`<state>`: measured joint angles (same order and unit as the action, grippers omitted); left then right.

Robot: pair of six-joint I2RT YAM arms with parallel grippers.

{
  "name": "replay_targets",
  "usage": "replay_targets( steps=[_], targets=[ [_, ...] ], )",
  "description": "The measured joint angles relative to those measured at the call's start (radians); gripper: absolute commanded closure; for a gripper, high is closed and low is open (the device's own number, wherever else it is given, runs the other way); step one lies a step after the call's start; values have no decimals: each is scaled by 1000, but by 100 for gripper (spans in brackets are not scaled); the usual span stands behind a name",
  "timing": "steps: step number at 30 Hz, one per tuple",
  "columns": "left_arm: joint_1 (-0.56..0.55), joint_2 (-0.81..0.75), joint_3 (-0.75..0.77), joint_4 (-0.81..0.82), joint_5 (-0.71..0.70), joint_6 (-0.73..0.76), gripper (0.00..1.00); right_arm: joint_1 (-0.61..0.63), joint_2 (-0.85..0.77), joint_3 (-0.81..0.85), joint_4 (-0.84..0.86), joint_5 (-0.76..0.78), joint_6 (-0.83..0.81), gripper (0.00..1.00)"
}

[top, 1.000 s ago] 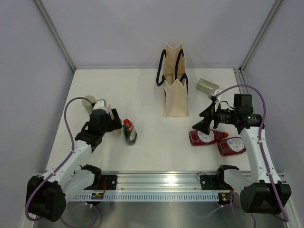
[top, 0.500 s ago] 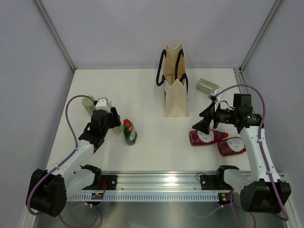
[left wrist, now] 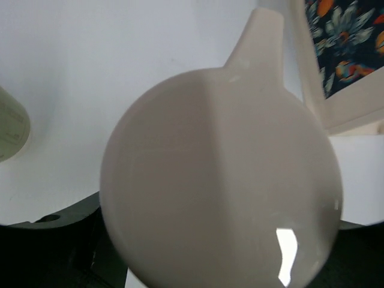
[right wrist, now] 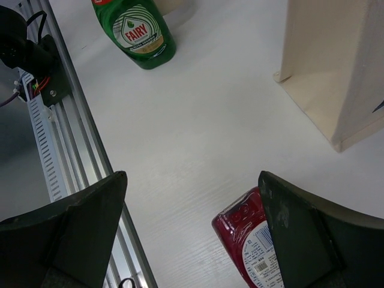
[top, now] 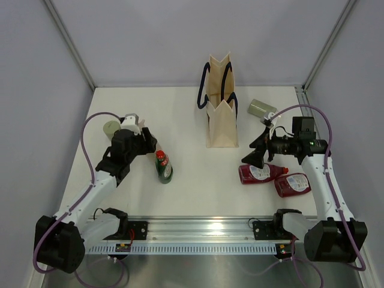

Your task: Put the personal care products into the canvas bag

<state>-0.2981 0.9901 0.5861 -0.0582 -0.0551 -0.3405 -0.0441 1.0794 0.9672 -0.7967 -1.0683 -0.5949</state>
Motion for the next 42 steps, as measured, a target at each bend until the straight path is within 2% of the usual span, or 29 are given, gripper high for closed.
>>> replay_targets(
  steps=[11, 20, 25, 34, 38, 42],
  targets=[
    [-6, 156, 293, 26, 128, -72, 100, 31, 10, 16, 8, 0, 18, 1],
    [-142, 331, 630, 34, 153, -94, 100, 31, 10, 16, 14, 1, 39, 0],
    [-173, 479, 882, 56, 166, -100, 100, 31, 9, 16, 14, 2, 52, 1],
    [-225, 838, 1315, 66, 179, -72, 100, 31, -9, 16, 14, 7, 61, 1],
    [-243, 966, 1400, 56, 177, -31, 100, 31, -33, 12, 15, 12, 65, 0],
    [-259, 1050, 1405, 20, 156, 23, 100, 31, -52, -4, 19, 13, 77, 0]
  ],
)
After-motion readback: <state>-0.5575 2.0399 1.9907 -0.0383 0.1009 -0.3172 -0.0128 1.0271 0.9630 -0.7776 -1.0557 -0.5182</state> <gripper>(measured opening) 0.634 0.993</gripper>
